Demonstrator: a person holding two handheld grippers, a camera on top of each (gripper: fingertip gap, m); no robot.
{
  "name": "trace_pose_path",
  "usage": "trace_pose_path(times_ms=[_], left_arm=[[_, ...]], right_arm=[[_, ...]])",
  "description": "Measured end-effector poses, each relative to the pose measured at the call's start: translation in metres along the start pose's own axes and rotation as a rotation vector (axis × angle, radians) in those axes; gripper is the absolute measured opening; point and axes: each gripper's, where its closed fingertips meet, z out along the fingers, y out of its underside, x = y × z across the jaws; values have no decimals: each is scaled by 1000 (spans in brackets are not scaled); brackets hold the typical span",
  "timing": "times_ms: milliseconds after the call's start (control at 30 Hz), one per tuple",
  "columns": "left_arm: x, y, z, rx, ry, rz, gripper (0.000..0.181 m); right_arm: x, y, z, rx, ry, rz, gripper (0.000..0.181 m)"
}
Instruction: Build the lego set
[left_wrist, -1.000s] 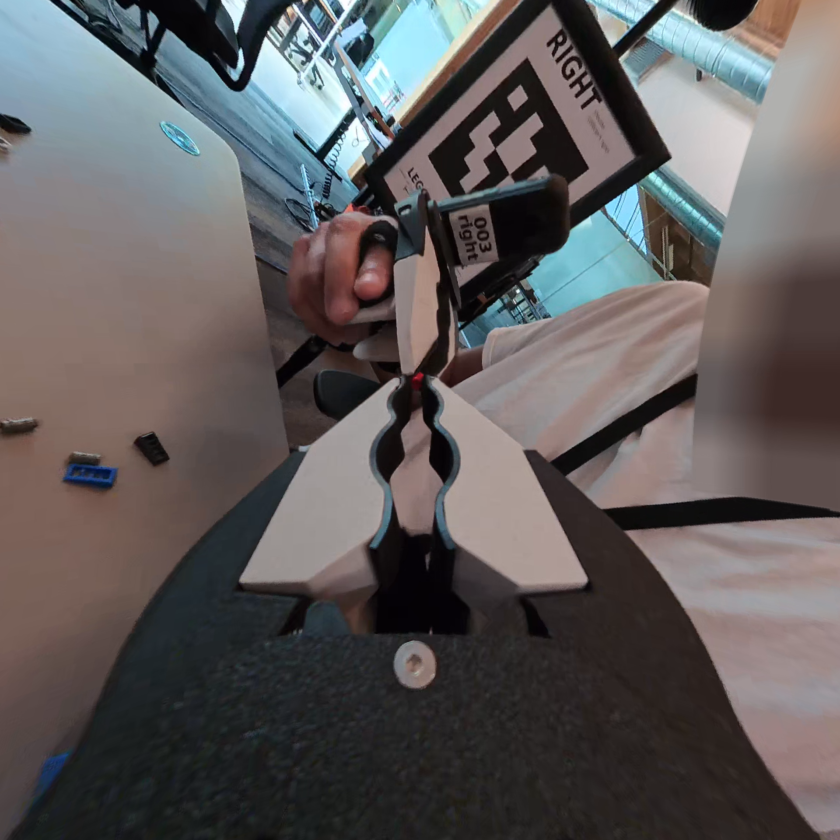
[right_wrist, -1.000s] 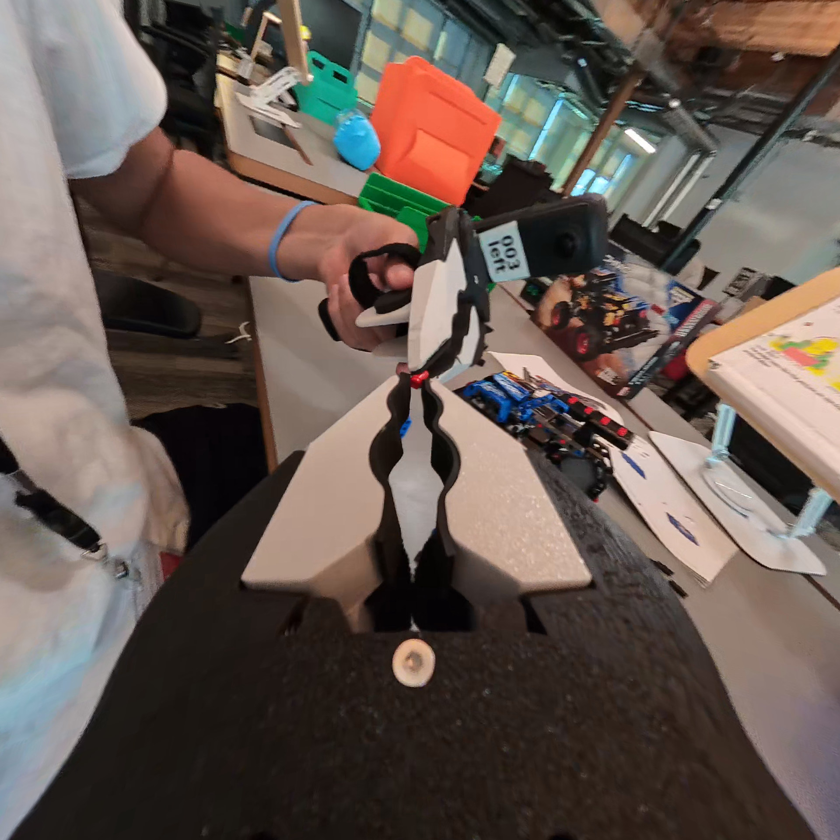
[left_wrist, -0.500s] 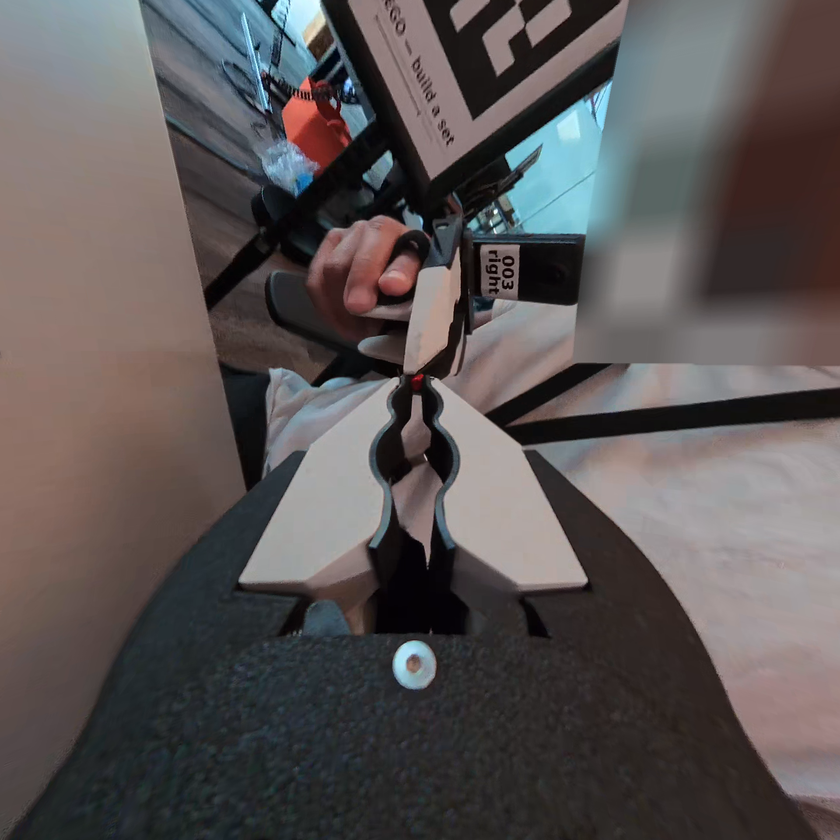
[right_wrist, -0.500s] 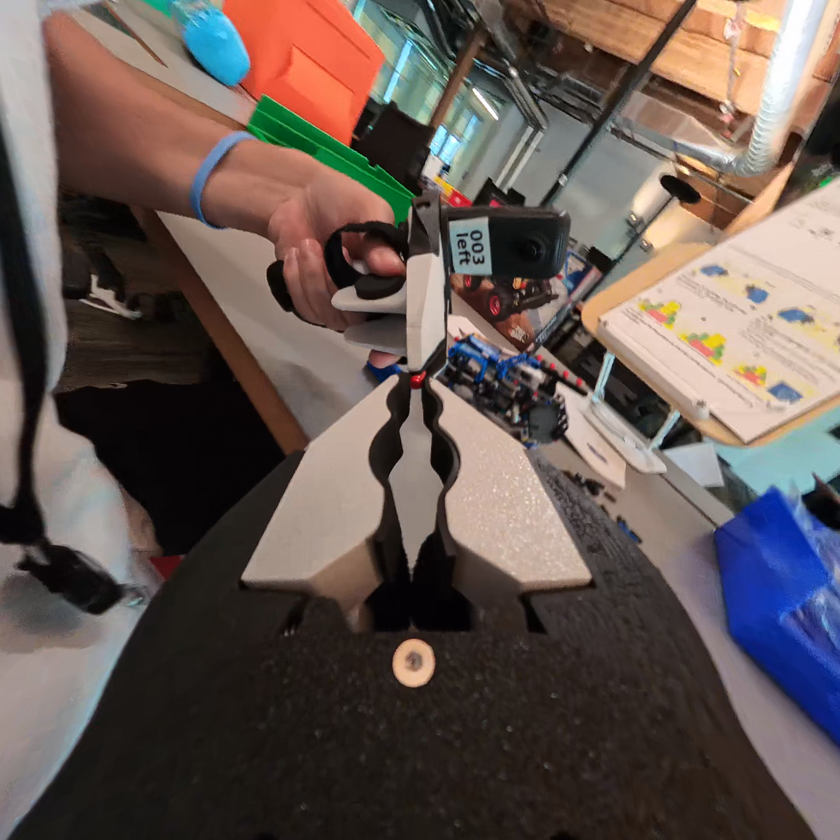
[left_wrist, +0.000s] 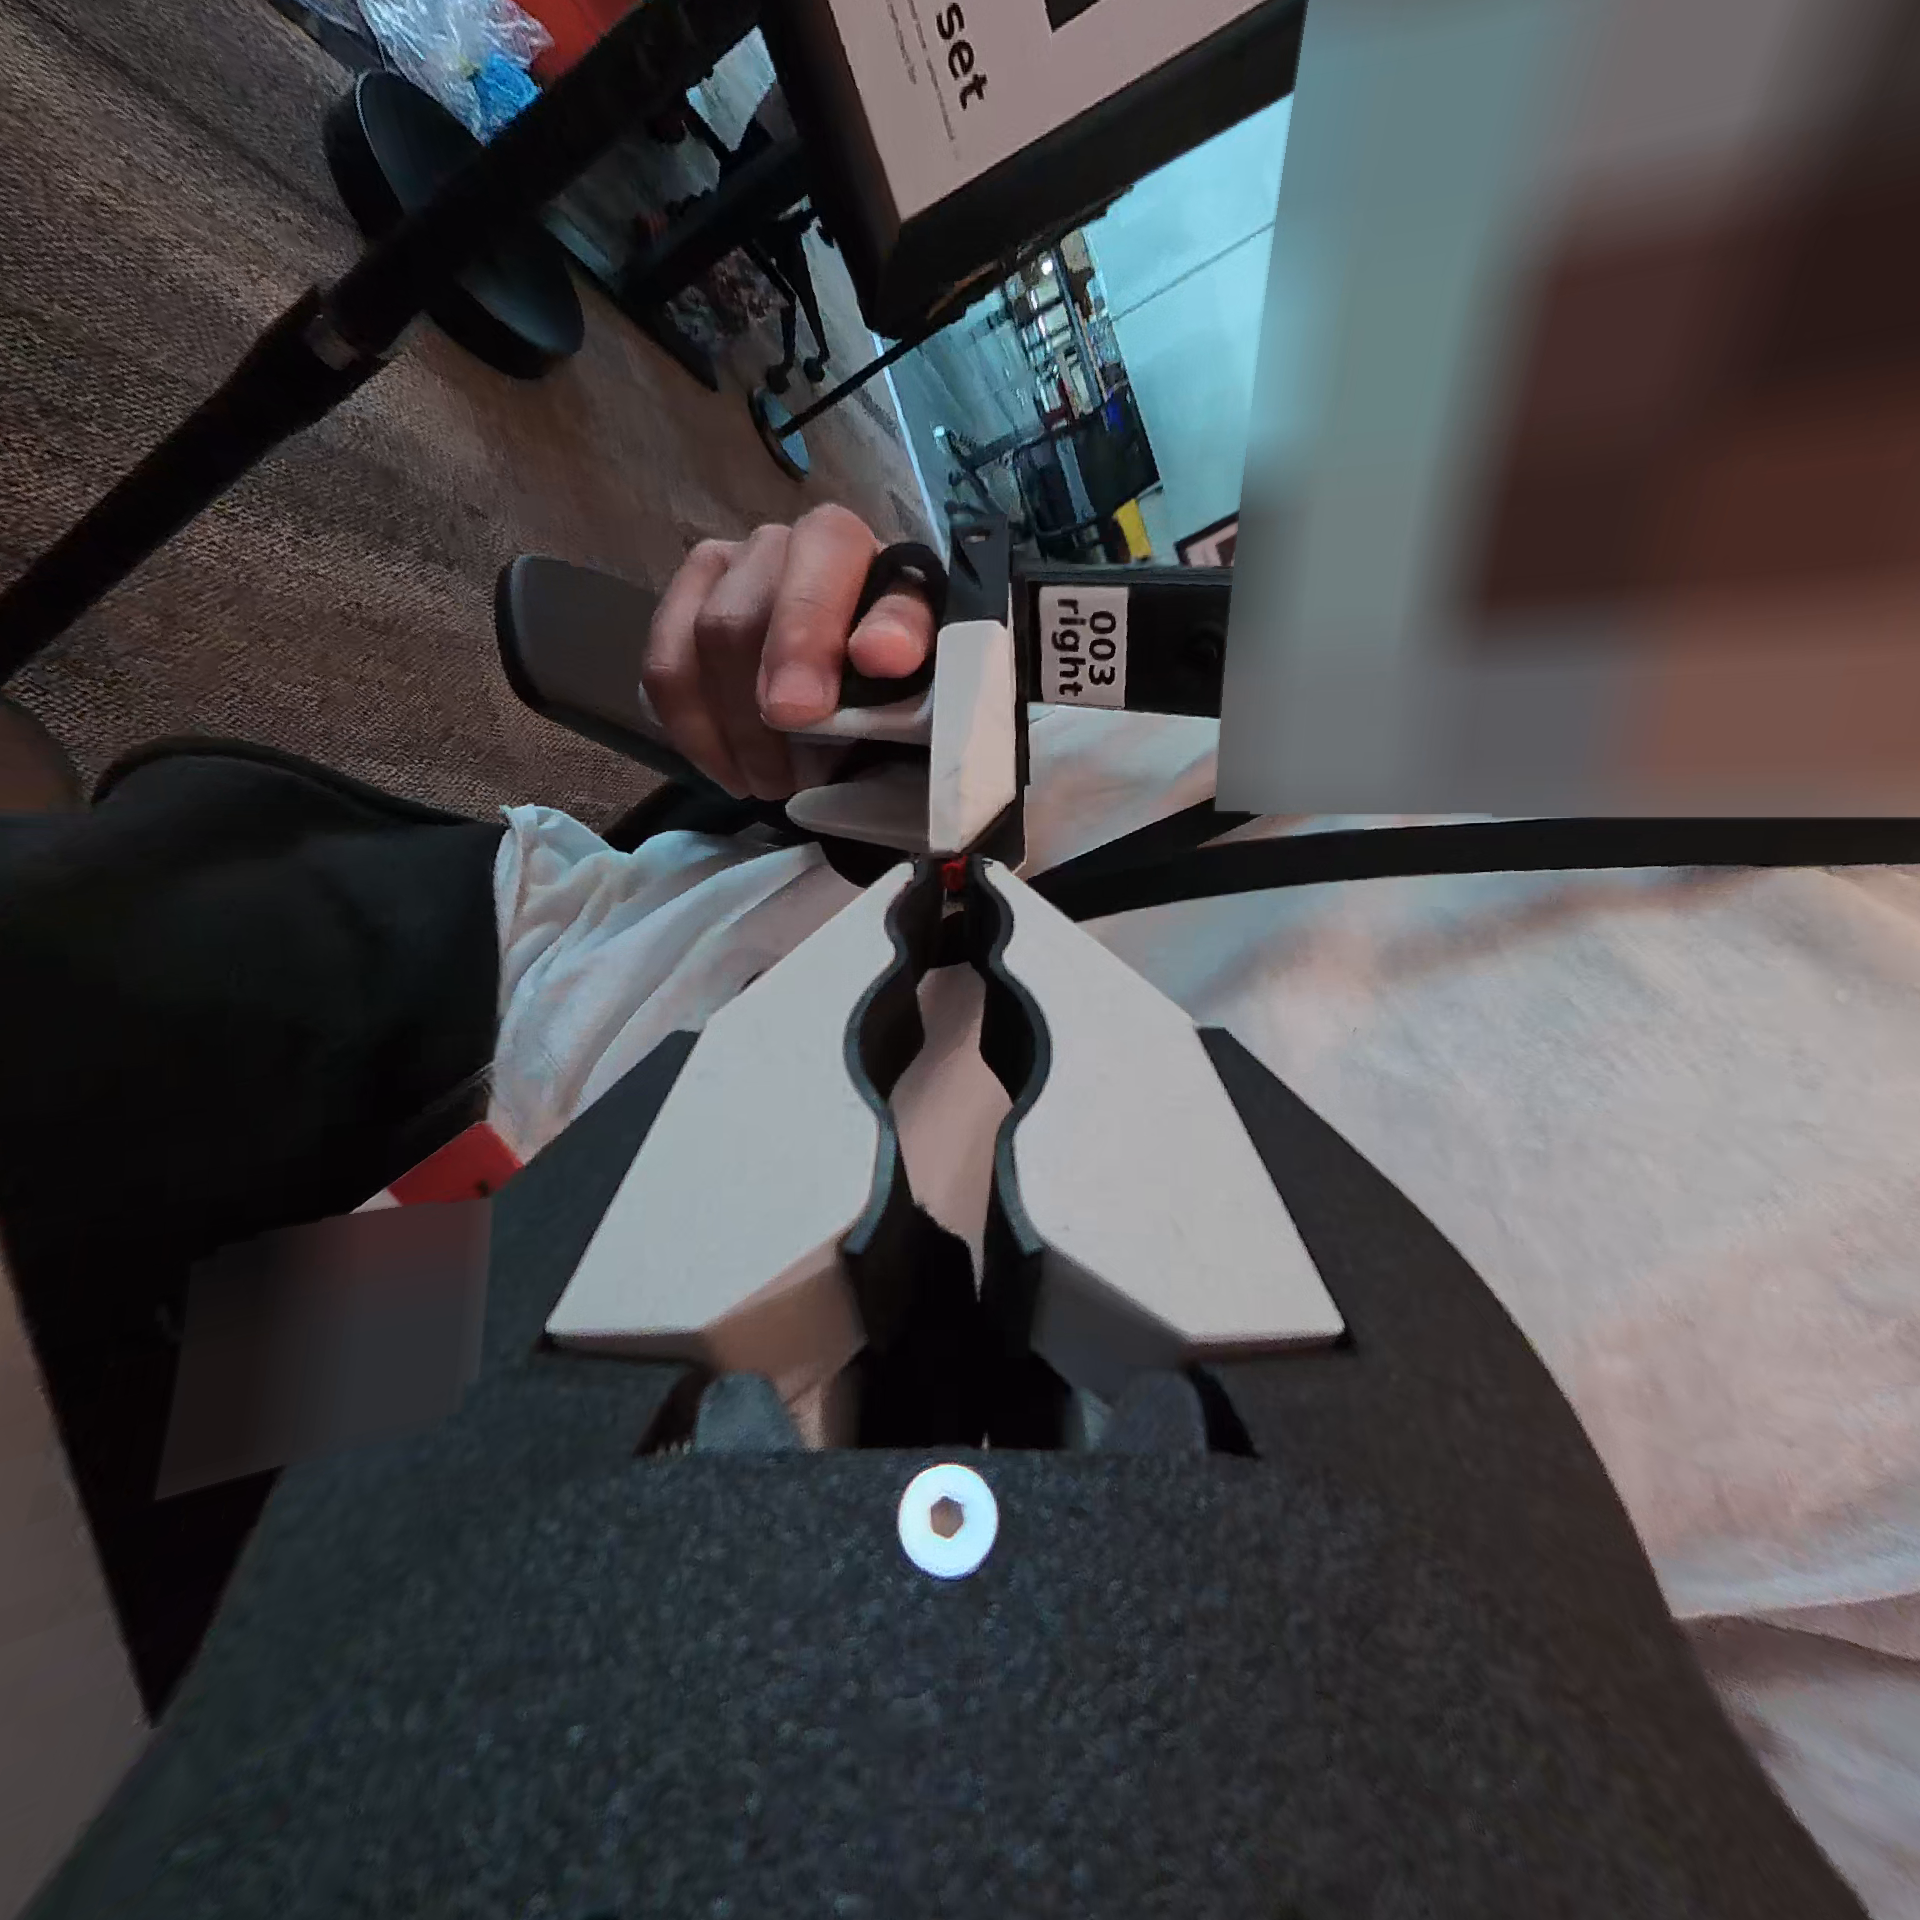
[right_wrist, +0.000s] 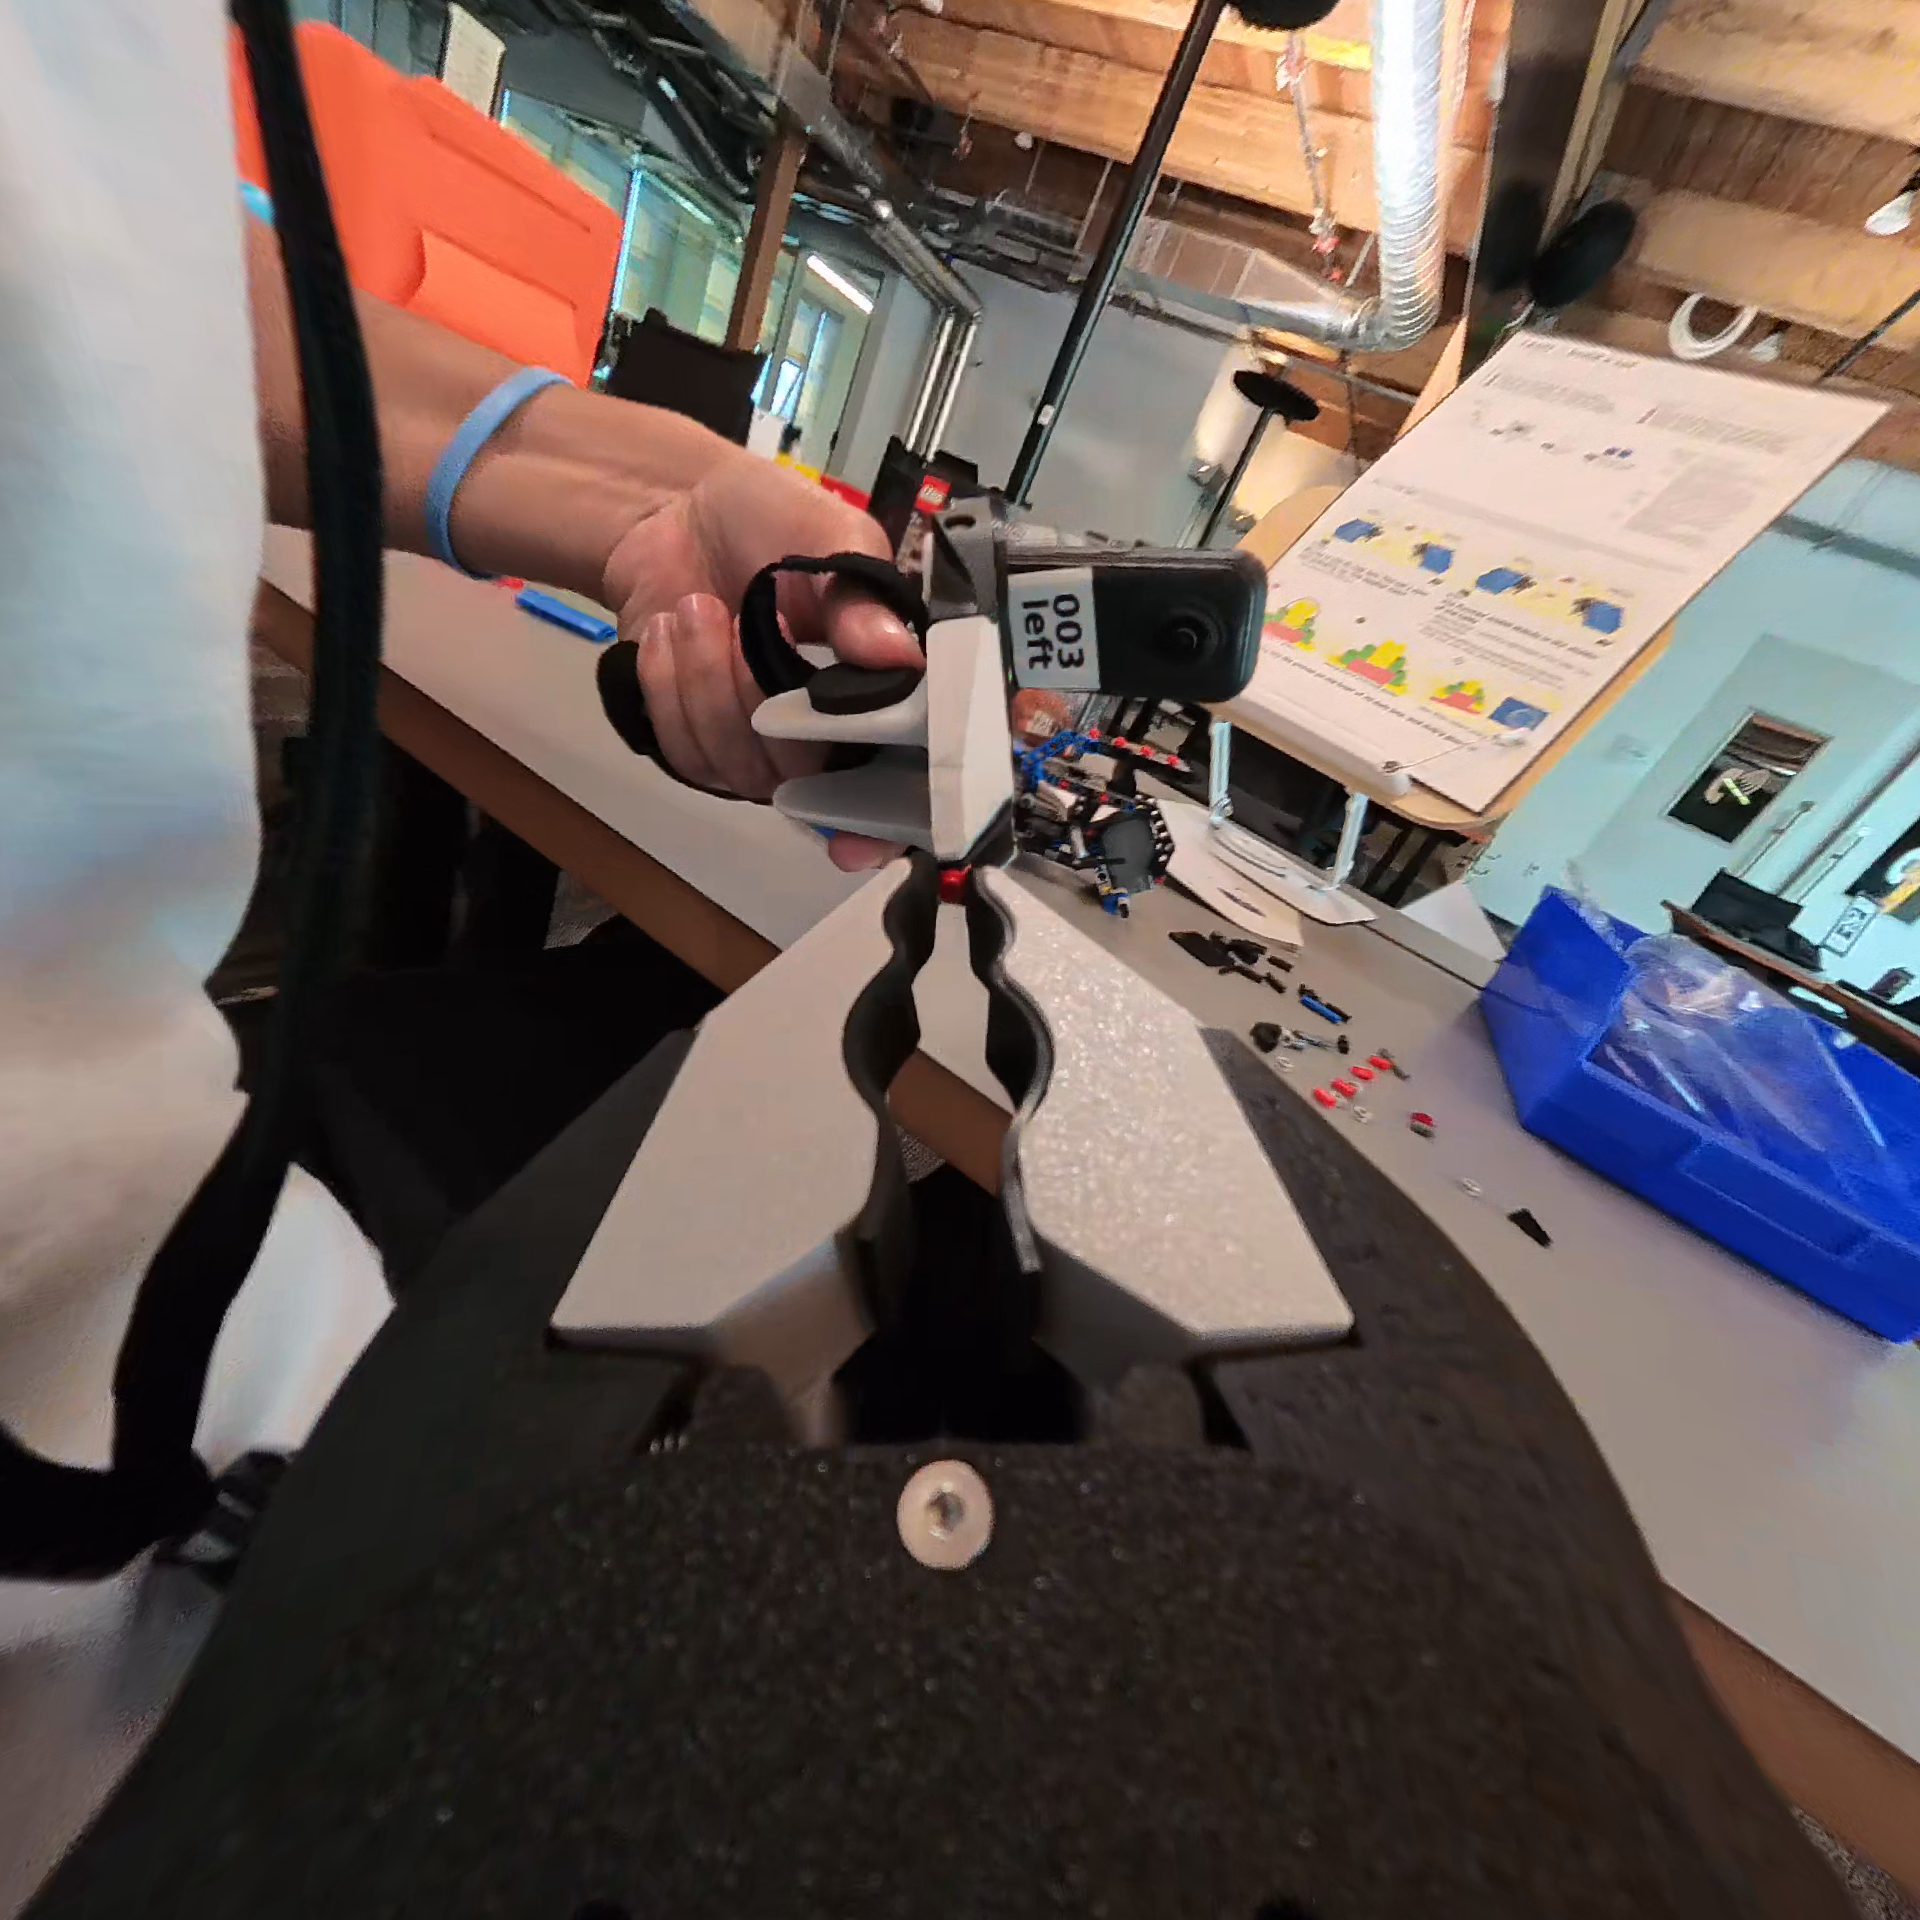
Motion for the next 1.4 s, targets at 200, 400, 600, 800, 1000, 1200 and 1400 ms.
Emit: trace_pose_path(times_ms=[200, 400, 600, 800, 1000, 1200, 1400], left_arm=[[11, 1, 15, -52, -40, 50, 2], [18, 15, 14, -48, -106, 136, 3], [13, 19, 6, 16, -204, 274, 5], [18, 5, -52, 272, -384, 446, 20], [-1, 38, -196, 385, -874, 592, 27], [-74, 68, -242, 82, -1144, 565, 43], [-112, 61, -226, -49, -1062, 515, 30]], right_arm=[[0, -10, -14, -8, 45, 1, 5], [-15, -16, -14, -23, 49, -73, 5], [-21, -14, -9, 12, -19, -29, 4], [-19, -4, 8, 44, -124, 99, 4], [-2, 9, 49, -47, -345, 259, 4], [12, 33, 120, -183, -492, 287, 4], [1, 52, 149, -269, -617, 360, 4]])
